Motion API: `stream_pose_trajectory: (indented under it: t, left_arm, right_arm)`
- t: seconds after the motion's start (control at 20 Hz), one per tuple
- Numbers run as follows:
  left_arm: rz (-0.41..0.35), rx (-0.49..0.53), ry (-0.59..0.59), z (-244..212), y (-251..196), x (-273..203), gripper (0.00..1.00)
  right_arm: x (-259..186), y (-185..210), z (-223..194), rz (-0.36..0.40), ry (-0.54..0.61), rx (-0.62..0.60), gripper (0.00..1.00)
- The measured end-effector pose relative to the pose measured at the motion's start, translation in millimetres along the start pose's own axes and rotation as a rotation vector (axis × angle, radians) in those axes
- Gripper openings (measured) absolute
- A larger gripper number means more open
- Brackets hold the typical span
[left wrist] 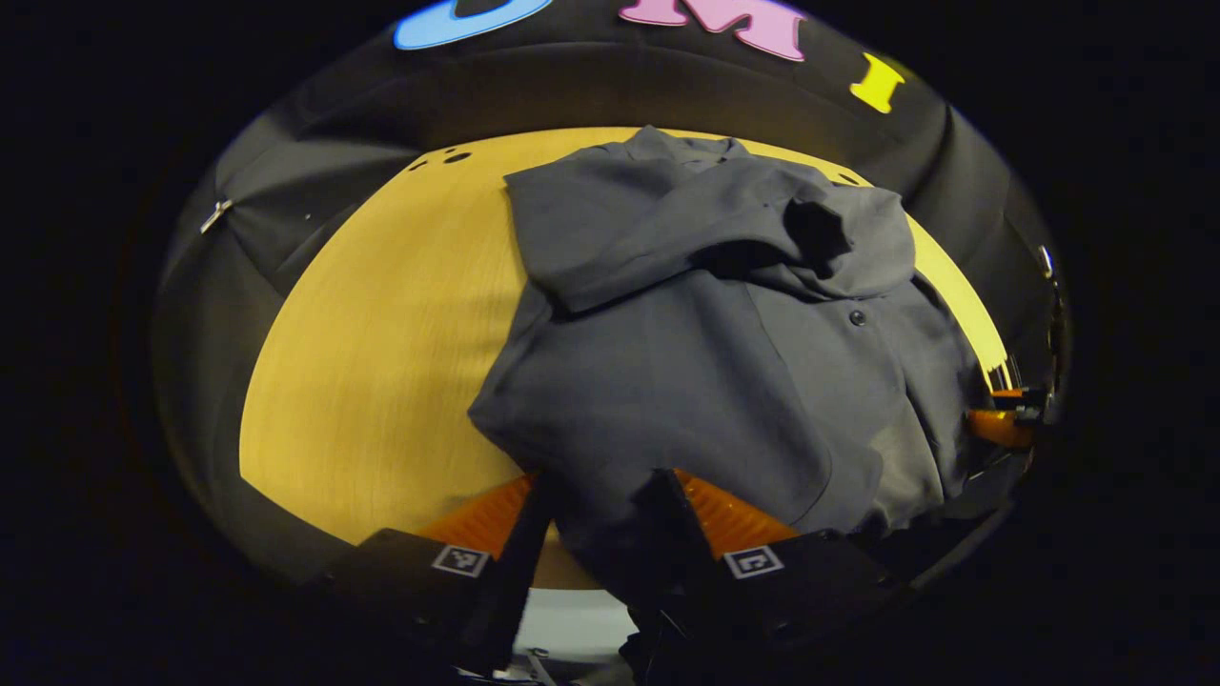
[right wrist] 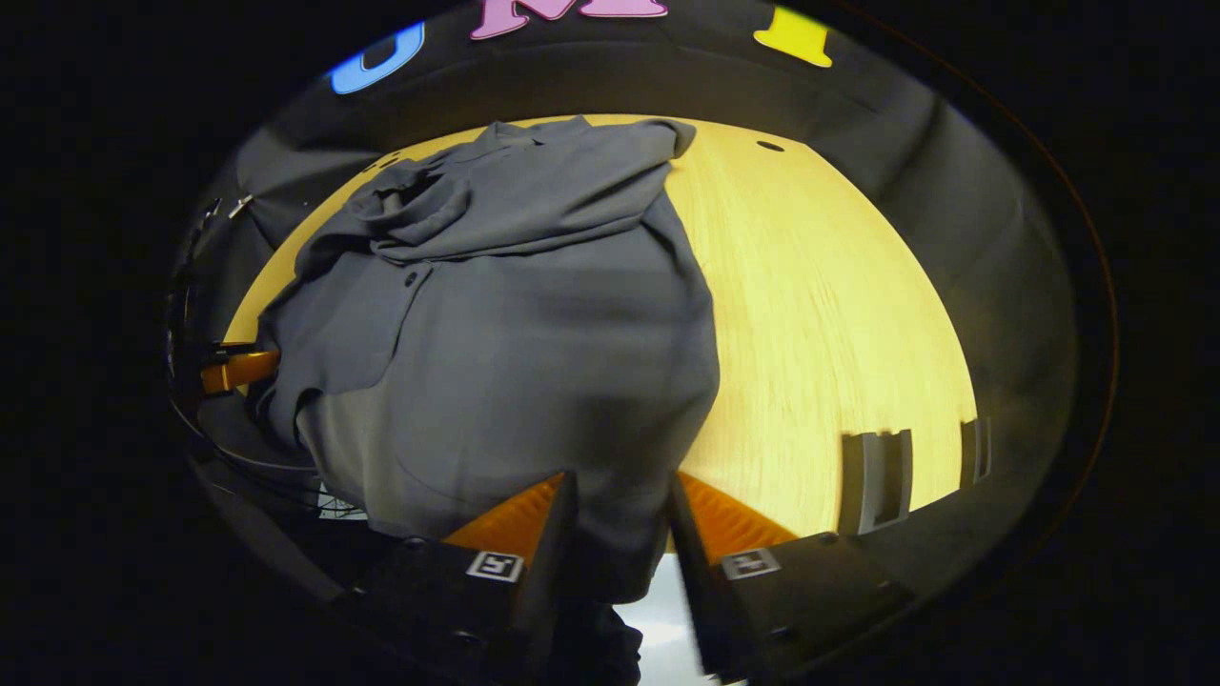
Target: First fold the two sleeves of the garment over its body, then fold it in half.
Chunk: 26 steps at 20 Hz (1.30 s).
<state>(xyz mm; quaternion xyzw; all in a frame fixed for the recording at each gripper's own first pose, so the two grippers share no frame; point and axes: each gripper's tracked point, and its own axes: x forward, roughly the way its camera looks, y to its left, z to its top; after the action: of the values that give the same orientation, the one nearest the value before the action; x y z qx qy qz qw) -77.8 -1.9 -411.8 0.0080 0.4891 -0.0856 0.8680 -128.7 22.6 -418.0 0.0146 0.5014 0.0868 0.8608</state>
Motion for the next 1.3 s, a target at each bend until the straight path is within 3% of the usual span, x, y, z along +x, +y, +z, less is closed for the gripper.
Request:
stream_pose_trajectory:
  t: [0.15,0.25,0.65,1.0,1.3]
  left_arm:
    - [-0.036,-0.001,-0.029,8,-8,1,0.14]
    - [-0.002,-0.038,-0.028,11,6,0,0.06]
    - [-0.043,-0.059,-0.152,62,7,-51,0.06]
    - [-0.060,-0.117,-0.321,152,14,-87,0.06]
    - [-0.079,-0.144,-0.430,229,21,-95,0.05]
  right_arm:
    - [5,7,10,0.083,-0.026,0.047,0.09]
    - [4,3,14,0.093,-0.016,0.088,0.06]
    - [-42,6,79,0.148,-0.205,0.167,0.05]
    - [-84,-7,173,0.173,-0.399,0.195,0.05]
    - [-93,-13,252,0.180,-0.518,0.172,0.05]
